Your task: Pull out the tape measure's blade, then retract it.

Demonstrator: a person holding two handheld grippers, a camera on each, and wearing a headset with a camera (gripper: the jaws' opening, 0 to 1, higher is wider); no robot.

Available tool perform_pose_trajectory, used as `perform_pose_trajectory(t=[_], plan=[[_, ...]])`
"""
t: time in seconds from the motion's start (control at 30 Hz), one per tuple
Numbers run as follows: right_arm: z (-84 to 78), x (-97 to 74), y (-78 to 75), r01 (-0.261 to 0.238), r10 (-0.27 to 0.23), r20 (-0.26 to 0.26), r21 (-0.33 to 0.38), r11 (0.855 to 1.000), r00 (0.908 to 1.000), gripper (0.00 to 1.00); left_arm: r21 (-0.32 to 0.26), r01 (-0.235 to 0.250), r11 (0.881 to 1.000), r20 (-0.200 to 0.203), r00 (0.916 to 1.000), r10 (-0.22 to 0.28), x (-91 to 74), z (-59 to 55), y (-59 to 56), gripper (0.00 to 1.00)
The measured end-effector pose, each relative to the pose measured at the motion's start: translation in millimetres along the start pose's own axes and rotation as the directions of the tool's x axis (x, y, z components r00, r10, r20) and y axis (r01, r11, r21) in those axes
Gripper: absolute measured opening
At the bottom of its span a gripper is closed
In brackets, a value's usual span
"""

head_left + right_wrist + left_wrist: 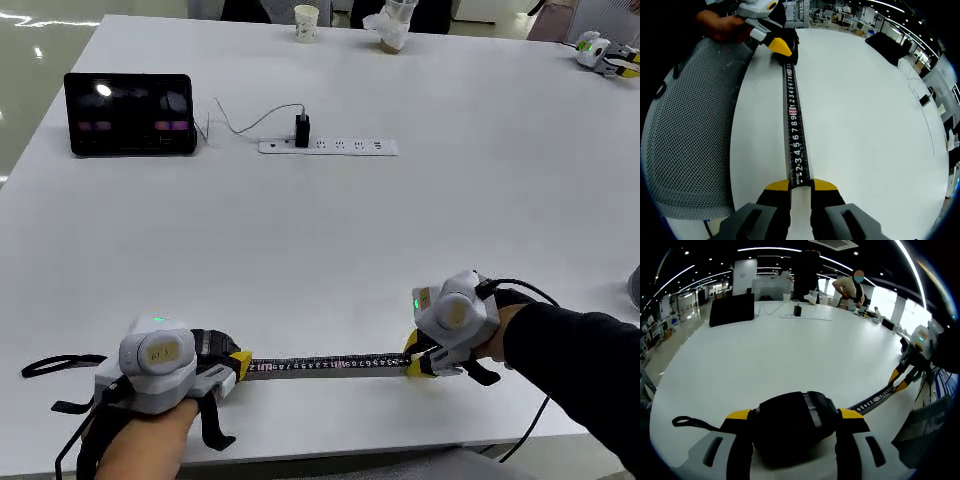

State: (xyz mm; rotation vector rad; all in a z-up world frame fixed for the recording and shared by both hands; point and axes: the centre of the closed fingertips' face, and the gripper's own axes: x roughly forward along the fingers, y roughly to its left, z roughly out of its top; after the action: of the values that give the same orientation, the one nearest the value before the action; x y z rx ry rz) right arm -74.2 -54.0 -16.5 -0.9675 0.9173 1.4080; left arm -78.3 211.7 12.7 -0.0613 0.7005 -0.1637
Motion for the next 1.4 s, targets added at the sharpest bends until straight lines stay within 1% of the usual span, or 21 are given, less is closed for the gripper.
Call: perform_pose_trajectory(t=[0.13, 0.3, 0.33, 0.5, 0.63, 0.93, 1.13, 1.3, 1.4], plan=[[2.4, 1.0, 0.8, -0.004, 0.004, -0.004, -0.028, 1.0, 1.0, 0.11, 0.0, -0.001, 1.0, 0.004, 1.0, 0.001, 0.4, 0.1, 0.1, 0.62], [3.6, 1.6, 0.7, -0.012, 0.012, -0.007, -0.03, 0.999, 0.9999, 0.11, 0.001, -0.003, 1.0, -0.001, 1.0, 0.003, 0.6, 0.4, -0.1, 0.62], [4.1, 1.8, 1.3, -0.011, 0.011, -0.01, -0.046, 0.999, 0.9999, 0.11, 0.002, -0.003, 1.0, -0.001, 1.0, 0.003, 0.8, 0.7, 0.2, 0.62], [5.3, 2.3, 0.3, -0.016, 0.016, -0.005, -0.04, 0.999, 0.9999, 0.11, 0.003, -0.003, 1.0, -0.003, 1.0, 0.003, 1.3, 0.9, 0.4, 0.62], [6.1, 2.9, 0.3, -0.022, 0.021, -0.017, -0.046, 0.999, 0.9996, 0.11, 0.004, -0.003, 1.0, -0.004, 1.0, 0.003, 1.2, 0.5, 0.4, 0.62], [7.5, 4.0, 0.2, -0.011, 0.011, -0.014, -0.018, 1.0, 0.9998, 0.11, 0.005, -0.005, 1.0, -0.005, 1.0, 0.005, 0.6, 0.1, 0.1, 0.62], [9.5, 5.0, 0.3, -0.013, 0.013, -0.022, -0.021, 1.0, 0.9997, 0.11, 0.006, -0.004, 1.0, -0.006, 1.0, 0.004, 0.6, 0.1, 0.0, 0.62], [11.1, 5.5, 0.7, -0.018, 0.018, -0.014, -0.023, 1.0, 0.9997, 0.11, 0.006, -0.005, 1.0, 0.002, 1.0, 0.005, 0.6, 0.0, -0.1, 0.62], [12.0, 5.8, 0.6, -0.019, 0.019, -0.009, -0.022, 1.0, 0.9998, 0.11, 0.008, -0.004, 1.0, -0.001, 1.0, 0.004, 0.6, 0.0, -0.1, 0.62]])
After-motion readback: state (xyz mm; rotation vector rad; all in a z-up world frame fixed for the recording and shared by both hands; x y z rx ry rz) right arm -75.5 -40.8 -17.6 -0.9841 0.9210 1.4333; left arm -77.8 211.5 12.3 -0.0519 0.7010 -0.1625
